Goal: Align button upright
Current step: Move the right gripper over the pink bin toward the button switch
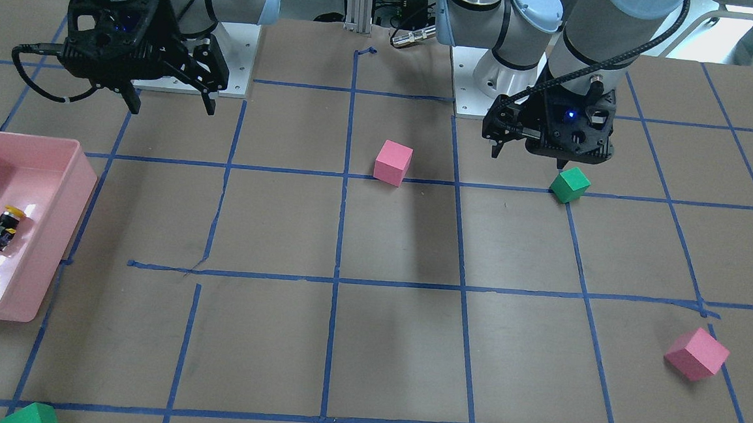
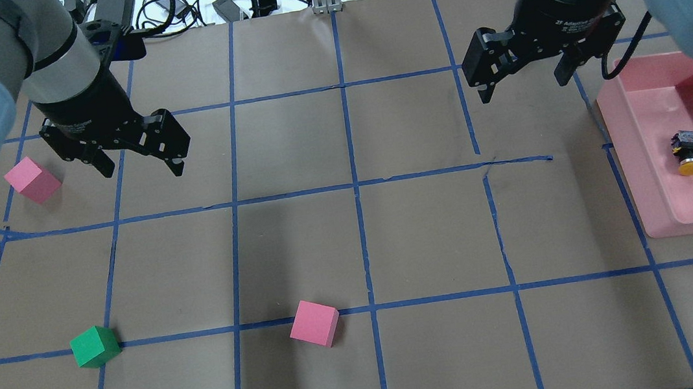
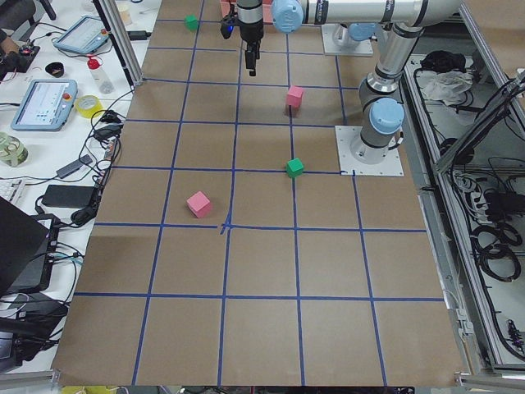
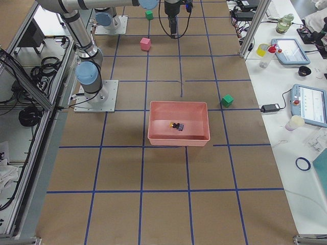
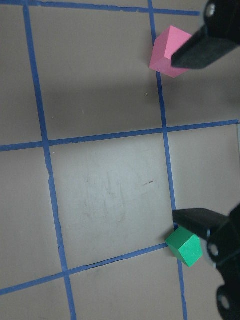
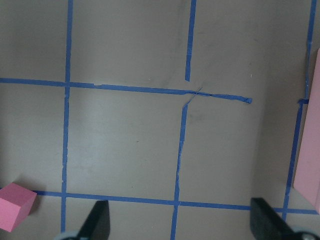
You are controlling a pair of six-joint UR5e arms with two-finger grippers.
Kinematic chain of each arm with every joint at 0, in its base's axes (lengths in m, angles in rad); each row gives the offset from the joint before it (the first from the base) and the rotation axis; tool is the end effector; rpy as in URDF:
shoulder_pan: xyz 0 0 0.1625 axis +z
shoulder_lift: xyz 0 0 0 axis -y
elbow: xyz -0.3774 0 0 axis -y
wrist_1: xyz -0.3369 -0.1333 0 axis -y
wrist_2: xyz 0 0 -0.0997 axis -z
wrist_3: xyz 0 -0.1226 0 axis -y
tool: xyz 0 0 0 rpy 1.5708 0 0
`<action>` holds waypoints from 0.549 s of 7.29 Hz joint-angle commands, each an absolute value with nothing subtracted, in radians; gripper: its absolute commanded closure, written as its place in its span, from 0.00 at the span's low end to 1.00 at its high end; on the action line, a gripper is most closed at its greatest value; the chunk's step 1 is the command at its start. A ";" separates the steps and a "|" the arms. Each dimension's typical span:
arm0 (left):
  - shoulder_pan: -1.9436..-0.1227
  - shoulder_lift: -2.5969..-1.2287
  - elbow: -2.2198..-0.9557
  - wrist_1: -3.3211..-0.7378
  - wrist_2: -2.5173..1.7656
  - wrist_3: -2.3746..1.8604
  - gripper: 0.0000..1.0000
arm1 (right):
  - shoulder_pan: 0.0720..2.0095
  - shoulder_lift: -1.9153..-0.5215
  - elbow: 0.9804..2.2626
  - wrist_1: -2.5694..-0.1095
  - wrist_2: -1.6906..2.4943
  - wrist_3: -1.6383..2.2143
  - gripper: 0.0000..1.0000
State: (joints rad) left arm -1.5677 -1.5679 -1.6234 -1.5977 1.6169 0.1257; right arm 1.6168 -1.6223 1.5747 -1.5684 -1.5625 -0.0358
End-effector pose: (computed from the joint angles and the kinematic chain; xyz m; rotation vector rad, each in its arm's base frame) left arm -0.1263 -0.4258 0.3934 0.1925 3.0921 0.1231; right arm 0.1536 -0.4156 0.4375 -0.1284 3.1296 -0.0707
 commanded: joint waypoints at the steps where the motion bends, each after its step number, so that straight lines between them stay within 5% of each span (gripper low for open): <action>1: -1.568 -1.566 -1.628 -1.597 1.618 0.126 0.00 | 1.615 -1.620 1.577 -1.572 -1.568 -0.023 0.00; 4: -1.568 -1.568 -1.628 -1.597 1.624 0.127 0.00 | 1.579 -1.611 1.577 -1.580 -1.568 -0.046 0.00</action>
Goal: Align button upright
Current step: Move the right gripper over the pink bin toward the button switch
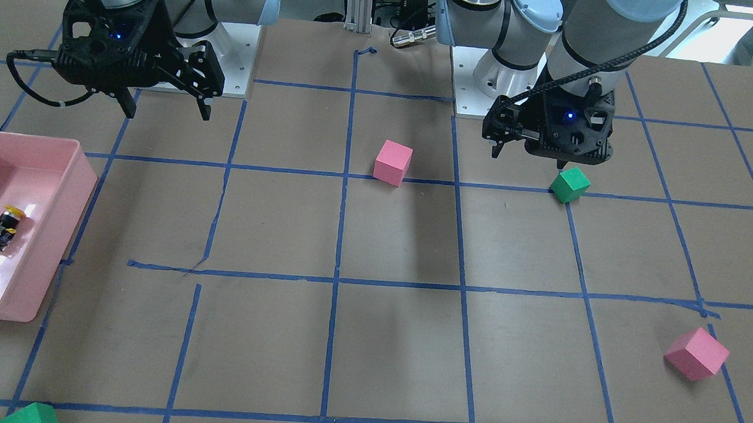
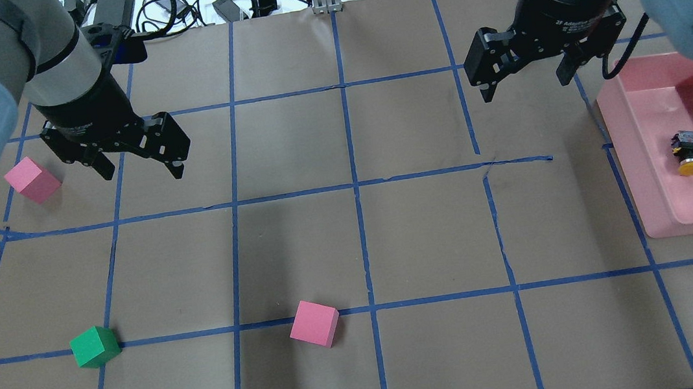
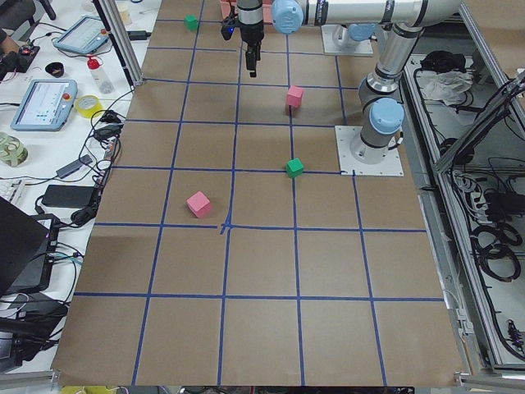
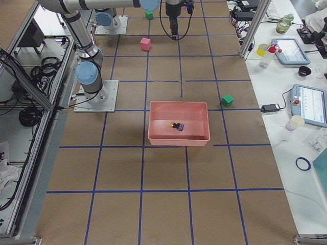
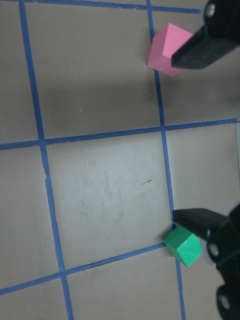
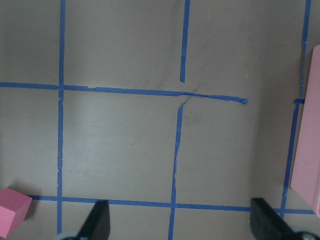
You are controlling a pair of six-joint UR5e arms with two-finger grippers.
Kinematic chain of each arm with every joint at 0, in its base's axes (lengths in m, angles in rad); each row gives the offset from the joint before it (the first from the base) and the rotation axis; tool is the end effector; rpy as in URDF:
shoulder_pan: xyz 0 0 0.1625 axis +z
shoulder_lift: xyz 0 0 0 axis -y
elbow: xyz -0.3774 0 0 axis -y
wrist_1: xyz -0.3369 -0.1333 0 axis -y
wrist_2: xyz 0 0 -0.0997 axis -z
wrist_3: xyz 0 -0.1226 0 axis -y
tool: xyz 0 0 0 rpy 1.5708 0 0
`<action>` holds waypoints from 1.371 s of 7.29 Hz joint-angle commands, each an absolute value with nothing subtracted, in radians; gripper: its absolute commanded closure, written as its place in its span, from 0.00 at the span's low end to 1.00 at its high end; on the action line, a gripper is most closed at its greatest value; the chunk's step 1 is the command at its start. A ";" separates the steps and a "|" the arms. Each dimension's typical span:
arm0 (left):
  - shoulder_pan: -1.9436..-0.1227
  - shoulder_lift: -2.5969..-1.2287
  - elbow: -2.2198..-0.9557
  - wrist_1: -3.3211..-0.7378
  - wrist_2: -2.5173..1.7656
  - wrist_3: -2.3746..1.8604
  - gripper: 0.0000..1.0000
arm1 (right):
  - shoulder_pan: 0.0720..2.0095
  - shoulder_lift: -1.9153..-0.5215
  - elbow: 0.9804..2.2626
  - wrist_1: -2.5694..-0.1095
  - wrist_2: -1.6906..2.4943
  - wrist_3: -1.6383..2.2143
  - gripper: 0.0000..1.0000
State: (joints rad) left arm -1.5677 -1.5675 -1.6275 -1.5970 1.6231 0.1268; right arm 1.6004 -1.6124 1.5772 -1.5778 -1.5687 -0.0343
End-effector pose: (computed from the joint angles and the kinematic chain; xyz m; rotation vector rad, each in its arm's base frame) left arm -0.1256 -0.4252 0.3919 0.1943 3.0858 0.1281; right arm 0.1461 -0.4216 0.4331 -0.1003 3.1373 -0.0663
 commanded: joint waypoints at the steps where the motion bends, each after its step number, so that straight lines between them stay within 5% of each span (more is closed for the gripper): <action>1: -1.568 -1.568 -1.628 -1.597 1.624 0.127 0.00 | 1.536 -1.597 1.578 -1.574 -1.571 -0.055 0.00; 7: -1.568 -1.568 -1.628 -1.598 1.623 0.127 0.00 | 0.987 -1.441 1.615 -1.629 -1.566 -0.407 0.00; 10: -1.568 -1.569 -1.629 -1.608 1.623 0.127 0.00 | 0.928 -1.385 1.864 -2.124 -1.574 -0.429 0.00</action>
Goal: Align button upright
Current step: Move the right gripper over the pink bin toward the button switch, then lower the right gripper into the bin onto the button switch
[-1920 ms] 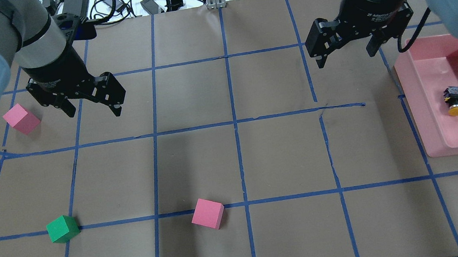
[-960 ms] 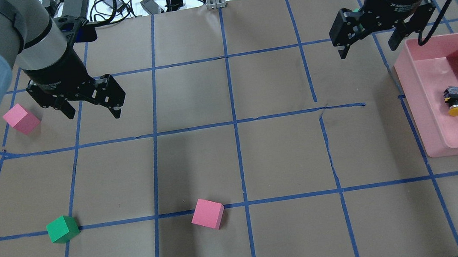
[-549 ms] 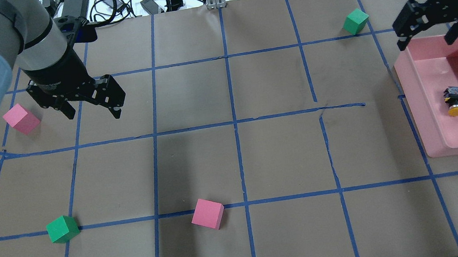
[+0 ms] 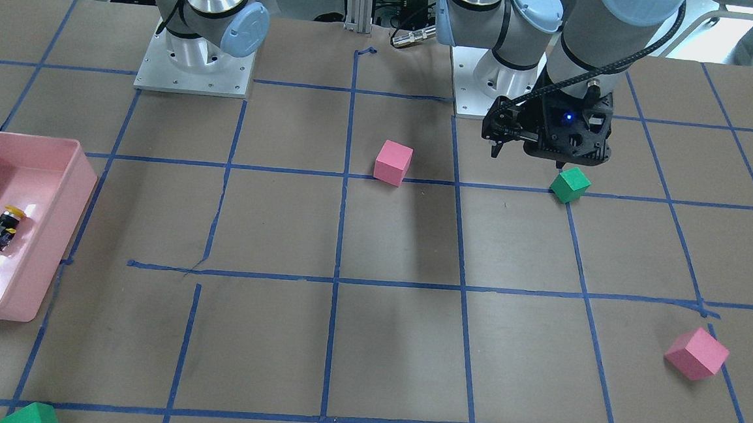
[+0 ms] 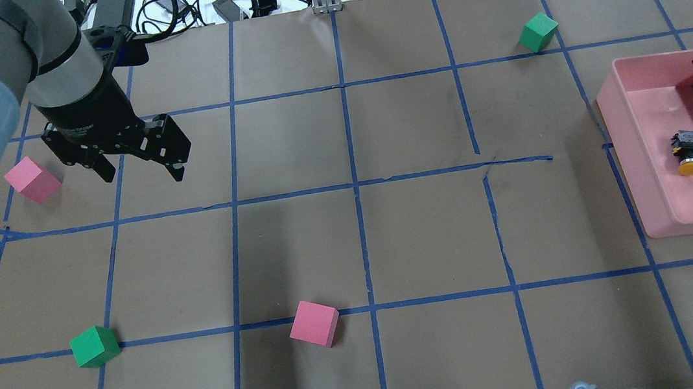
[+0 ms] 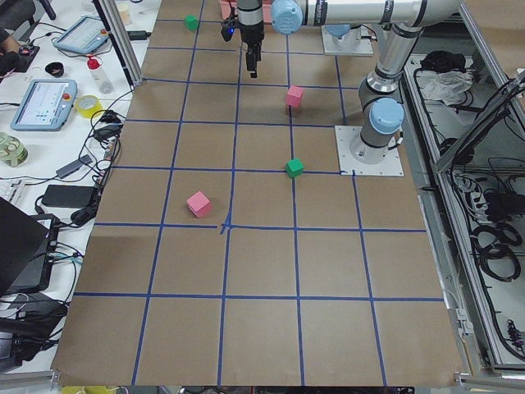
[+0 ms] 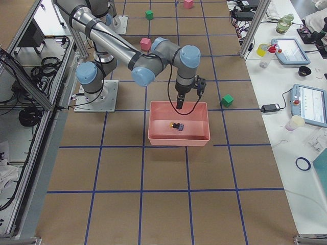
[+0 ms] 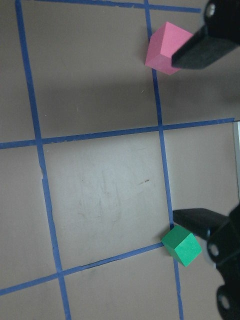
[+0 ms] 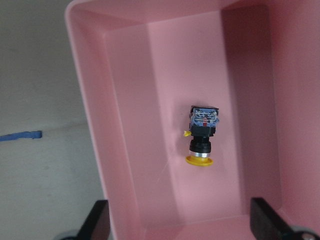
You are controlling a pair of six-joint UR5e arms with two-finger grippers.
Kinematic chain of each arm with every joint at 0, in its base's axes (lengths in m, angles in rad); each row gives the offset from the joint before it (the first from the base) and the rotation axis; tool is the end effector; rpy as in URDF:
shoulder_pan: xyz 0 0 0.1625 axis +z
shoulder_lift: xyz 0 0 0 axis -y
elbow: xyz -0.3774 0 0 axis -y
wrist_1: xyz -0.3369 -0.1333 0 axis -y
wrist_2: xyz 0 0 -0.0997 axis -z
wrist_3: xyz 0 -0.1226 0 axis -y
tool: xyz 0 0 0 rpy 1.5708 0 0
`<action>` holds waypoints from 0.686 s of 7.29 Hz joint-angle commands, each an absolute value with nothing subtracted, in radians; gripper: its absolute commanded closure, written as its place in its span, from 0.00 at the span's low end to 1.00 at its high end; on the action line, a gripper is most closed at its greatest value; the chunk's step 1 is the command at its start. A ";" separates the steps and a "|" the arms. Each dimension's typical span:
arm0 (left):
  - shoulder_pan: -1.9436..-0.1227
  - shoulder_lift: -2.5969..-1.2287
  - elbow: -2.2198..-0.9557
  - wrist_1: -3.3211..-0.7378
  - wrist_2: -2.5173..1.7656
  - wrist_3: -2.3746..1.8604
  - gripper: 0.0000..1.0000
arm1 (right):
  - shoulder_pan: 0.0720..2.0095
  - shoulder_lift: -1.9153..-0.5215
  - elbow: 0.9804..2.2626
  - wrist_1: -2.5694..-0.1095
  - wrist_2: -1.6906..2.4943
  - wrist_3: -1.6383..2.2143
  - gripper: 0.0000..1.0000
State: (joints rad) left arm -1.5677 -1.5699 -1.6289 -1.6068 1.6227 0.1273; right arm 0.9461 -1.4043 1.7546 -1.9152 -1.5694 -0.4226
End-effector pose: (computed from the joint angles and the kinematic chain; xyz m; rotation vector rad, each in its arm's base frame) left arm -0.1256 -0.4243 0.3895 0.1957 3.0861 0.1491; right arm -0.1713 -0.4658 0.2959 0.3165 3.1214 0.0069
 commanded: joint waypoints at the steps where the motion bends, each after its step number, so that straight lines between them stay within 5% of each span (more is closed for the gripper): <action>1: -1.568 -1.571 -1.631 -1.609 1.621 0.127 0.00 | 0.928 -1.365 1.896 -2.167 -1.574 -0.426 0.00; 5: -1.568 -1.571 -1.632 -1.605 1.620 0.127 0.00 | 0.927 -1.324 1.908 -2.175 -1.601 -0.426 0.00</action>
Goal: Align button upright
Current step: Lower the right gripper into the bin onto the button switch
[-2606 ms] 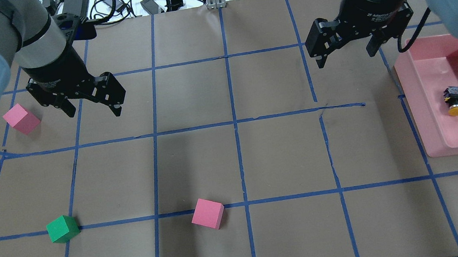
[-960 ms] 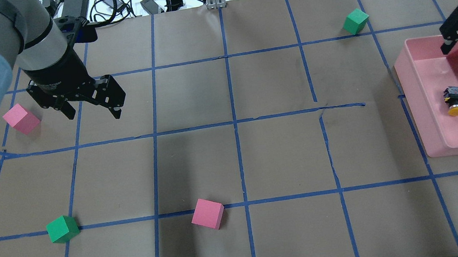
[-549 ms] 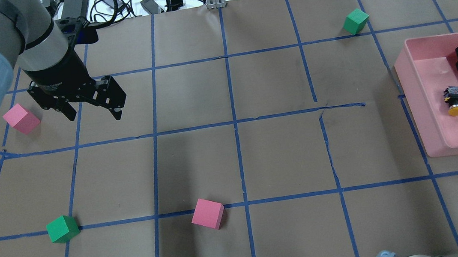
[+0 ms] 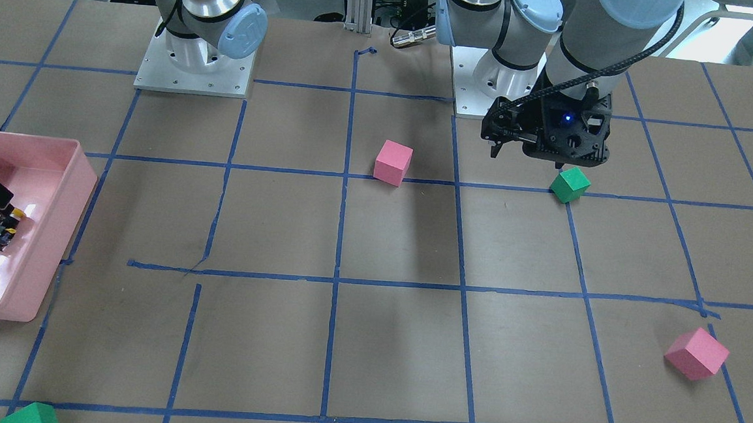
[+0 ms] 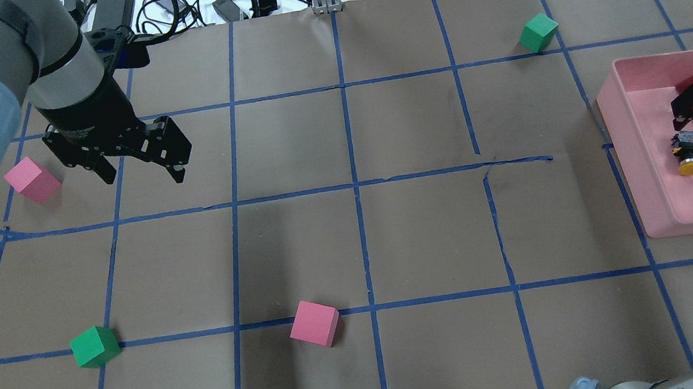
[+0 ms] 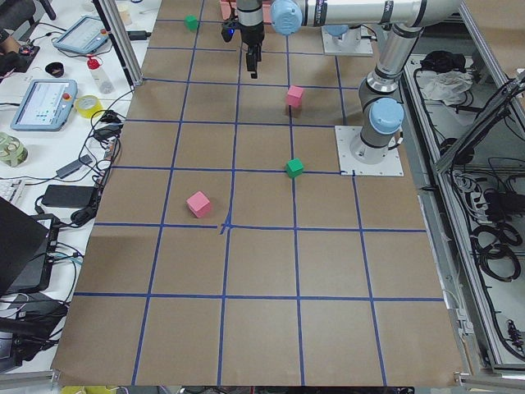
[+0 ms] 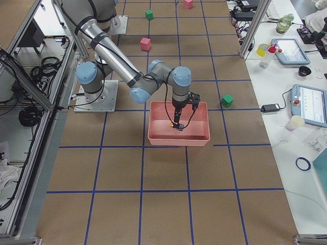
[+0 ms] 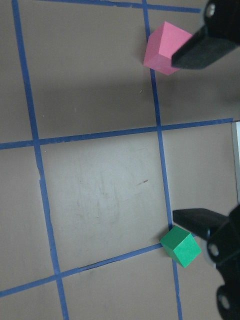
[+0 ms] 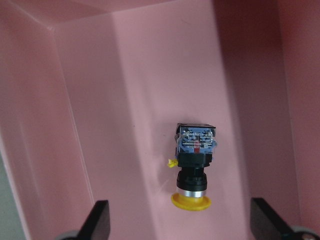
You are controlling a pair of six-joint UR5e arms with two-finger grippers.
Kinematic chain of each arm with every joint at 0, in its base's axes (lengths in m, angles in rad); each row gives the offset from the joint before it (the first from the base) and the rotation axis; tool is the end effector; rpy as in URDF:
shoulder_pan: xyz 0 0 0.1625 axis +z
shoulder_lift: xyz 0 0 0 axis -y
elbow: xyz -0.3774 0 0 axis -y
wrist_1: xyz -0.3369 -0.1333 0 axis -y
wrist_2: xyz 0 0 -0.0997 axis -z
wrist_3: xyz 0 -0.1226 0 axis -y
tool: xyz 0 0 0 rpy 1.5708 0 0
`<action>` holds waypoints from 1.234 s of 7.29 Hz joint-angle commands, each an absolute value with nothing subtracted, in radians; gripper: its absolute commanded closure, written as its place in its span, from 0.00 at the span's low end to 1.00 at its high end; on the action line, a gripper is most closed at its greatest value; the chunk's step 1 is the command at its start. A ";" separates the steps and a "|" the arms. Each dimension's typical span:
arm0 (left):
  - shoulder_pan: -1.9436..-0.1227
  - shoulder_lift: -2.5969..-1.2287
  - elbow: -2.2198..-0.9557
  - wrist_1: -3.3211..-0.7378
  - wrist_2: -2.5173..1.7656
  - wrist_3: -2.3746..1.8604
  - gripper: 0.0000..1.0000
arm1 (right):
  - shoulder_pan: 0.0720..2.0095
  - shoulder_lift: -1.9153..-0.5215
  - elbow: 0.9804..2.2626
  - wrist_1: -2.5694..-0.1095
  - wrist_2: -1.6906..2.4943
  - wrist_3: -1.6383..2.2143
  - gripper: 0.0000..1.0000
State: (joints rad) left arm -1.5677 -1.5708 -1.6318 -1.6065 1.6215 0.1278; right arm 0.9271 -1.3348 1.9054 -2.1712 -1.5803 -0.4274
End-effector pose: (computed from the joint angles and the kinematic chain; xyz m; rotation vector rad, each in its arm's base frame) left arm -0.1258 -0.4241 0.3879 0.1966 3.0873 0.1545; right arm -0.1794 -0.4593 0.2279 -0.3368 -3.0998 0.0324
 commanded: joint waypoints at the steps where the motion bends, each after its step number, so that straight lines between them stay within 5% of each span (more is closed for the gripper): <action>1: -1.568 -1.571 -1.632 -1.603 1.620 0.127 0.00 | 0.923 -1.322 1.910 -2.178 -1.600 -0.425 0.00; 9: -1.568 -1.571 -1.632 -1.603 1.621 0.126 0.00 | 0.900 -1.229 1.911 -2.305 -1.511 -0.423 0.00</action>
